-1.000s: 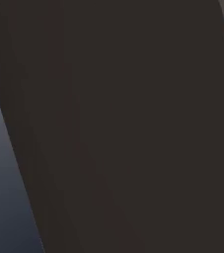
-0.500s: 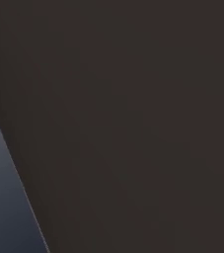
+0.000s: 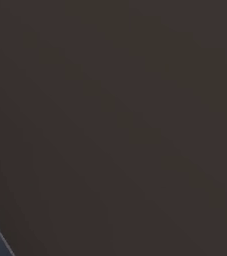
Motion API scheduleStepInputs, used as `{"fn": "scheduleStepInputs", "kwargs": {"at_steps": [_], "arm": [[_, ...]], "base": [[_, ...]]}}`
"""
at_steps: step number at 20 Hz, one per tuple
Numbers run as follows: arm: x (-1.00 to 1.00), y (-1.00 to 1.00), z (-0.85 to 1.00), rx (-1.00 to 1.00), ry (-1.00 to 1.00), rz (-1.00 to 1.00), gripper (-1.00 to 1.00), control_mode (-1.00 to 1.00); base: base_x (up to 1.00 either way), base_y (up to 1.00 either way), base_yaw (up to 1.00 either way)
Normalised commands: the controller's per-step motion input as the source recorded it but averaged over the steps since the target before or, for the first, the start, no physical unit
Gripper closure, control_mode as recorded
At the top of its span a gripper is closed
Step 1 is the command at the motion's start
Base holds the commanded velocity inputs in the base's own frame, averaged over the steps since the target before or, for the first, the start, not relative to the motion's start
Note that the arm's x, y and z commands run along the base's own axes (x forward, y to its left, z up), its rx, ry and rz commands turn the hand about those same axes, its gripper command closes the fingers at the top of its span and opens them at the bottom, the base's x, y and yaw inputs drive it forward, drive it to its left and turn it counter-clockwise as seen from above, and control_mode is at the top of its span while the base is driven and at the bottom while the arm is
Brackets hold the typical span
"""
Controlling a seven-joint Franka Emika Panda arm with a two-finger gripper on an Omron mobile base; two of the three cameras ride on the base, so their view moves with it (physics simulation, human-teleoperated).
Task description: There is a tray on the dining counter. Grab the cup, mug, and pitcher and place them on the tray. The pitcher may be placed next to the tray if it cannot fit the tray.
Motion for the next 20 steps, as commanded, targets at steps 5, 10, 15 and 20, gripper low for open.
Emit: {"fn": "scheduleStepInputs", "kwargs": {"at_steps": [5, 10, 15, 20], "arm": [[0.0, 0.0, 0.0, 0.0, 0.0, 0.0, 1.0, 1.0], [0.0, 0.0, 0.0, 0.0, 0.0, 0.0, 1.0, 1.0], [0.0, 0.0, 0.0, 0.0, 0.0, 0.0, 1.0, 1.0], [0.0, 0.0, 0.0, 0.0, 0.0, 0.0, 1.0, 1.0]], "base": [[1.0, 0.59, -0.41], [0.86, 0.68, -0.4], [0.58, 0.71, -0.42], [0.6, 0.68, -0.45]]}}
